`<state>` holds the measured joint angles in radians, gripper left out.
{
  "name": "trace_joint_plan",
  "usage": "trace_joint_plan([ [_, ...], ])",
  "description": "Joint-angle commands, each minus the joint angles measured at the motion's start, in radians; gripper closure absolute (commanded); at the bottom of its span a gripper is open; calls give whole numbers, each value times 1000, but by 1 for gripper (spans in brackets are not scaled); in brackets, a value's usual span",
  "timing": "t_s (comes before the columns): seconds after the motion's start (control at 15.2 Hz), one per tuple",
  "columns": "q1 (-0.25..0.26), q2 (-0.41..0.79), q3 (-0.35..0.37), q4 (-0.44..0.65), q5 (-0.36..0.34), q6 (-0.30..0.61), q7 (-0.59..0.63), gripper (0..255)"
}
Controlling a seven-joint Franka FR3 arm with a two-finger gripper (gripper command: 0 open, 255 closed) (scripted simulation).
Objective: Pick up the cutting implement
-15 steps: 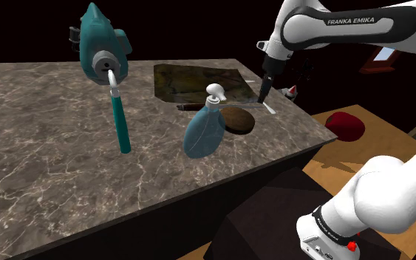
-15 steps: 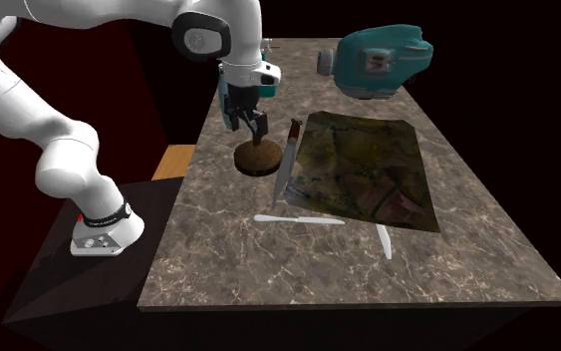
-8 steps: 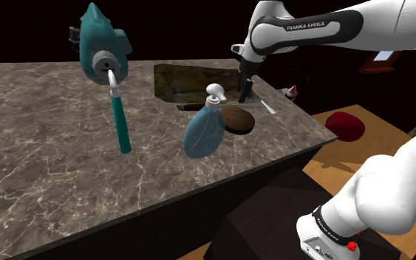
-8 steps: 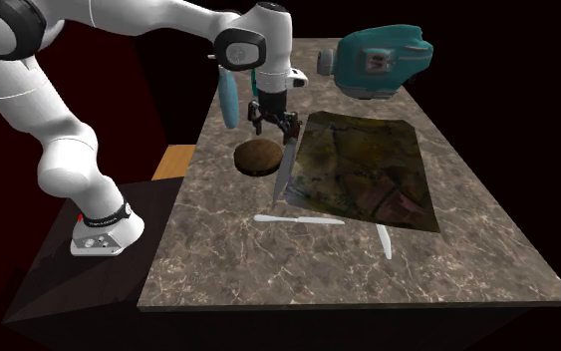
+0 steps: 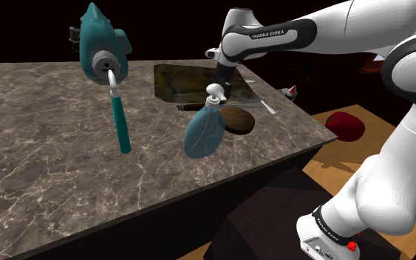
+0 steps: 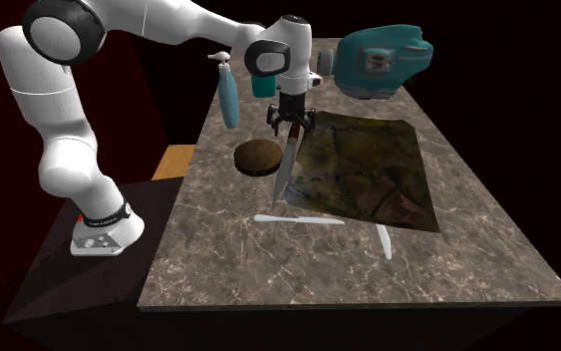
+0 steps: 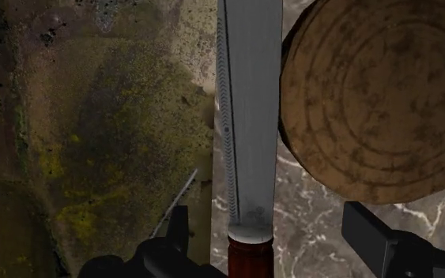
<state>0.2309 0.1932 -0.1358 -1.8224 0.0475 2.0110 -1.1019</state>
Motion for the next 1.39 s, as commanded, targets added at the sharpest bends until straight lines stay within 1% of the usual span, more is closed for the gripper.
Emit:
trace_joint_plan([
  [0.0,2,21,5,1,3,21,-13,0],
  [0.33,2,44,6,-37,8,82,-17,0],
  [0.46,1,47,6,-41,8,89,-17,0],
  [0.53,2,46,7,-43,8,90,-16,255],
  [1.06,1,39,6,-56,7,97,-18,255],
  [1.32,2,32,5,-20,5,53,-15,255],
])
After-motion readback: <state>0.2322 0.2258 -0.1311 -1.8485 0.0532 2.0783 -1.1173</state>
